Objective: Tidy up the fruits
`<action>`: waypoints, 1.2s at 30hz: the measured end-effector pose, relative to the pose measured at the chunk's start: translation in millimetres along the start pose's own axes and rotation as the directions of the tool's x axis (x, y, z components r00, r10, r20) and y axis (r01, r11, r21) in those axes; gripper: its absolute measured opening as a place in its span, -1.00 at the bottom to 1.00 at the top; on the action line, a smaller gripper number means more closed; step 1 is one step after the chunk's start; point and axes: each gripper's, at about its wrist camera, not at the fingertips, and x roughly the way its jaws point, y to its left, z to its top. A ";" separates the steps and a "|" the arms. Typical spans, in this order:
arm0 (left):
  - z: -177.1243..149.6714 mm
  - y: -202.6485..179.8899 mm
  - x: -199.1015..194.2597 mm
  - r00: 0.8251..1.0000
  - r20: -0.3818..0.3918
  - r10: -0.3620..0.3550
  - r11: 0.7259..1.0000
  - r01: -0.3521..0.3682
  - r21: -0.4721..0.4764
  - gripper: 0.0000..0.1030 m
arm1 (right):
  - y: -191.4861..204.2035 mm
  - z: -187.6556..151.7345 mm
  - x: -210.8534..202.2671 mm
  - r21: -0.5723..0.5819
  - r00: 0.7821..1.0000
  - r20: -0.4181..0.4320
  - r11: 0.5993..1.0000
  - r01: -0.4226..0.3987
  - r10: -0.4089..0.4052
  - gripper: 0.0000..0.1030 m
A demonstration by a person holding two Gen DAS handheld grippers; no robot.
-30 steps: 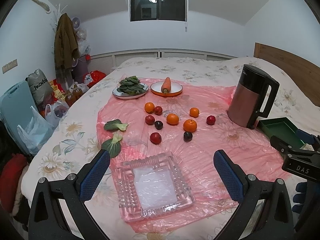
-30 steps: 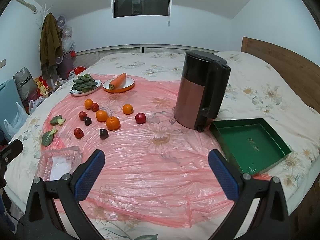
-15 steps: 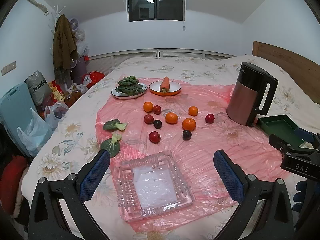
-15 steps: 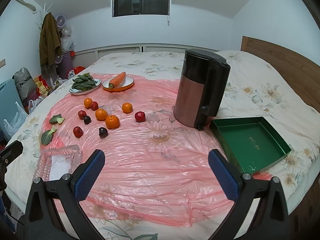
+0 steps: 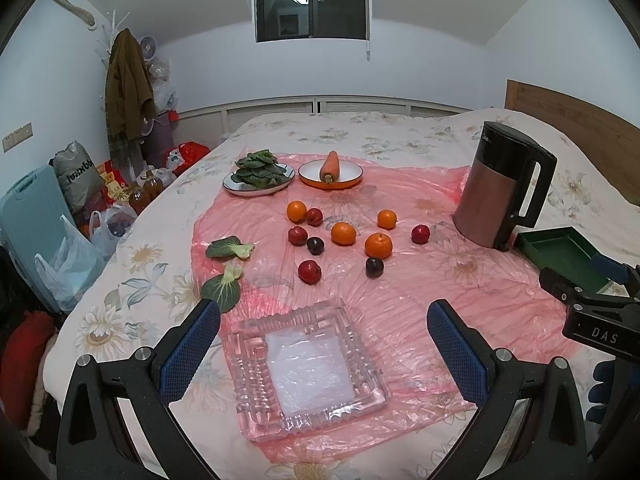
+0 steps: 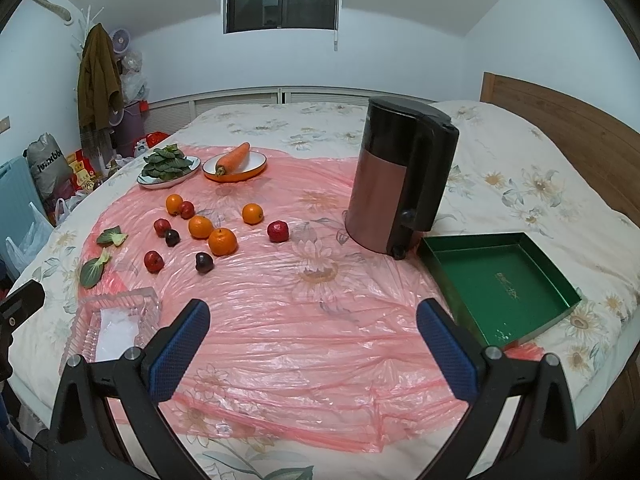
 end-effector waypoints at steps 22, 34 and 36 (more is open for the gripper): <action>-2.9 -5.4 4.0 1.000 -0.004 -0.003 1.000 0.003 -0.002 0.98 | 0.2 -4.3 2.4 0.001 1.000 -0.005 1.000 0.001 -0.001 1.00; -9.0 -4.5 9.1 1.000 -0.023 0.002 1.000 -0.001 0.028 0.98 | 2.9 -11.0 8.9 -0.004 1.000 -0.009 1.000 -0.011 0.011 1.00; -10.1 -3.1 12.3 0.999 -0.036 -0.005 0.999 0.006 0.041 0.98 | 6.0 -11.5 12.5 -0.011 1.000 -0.013 1.000 -0.023 0.023 1.00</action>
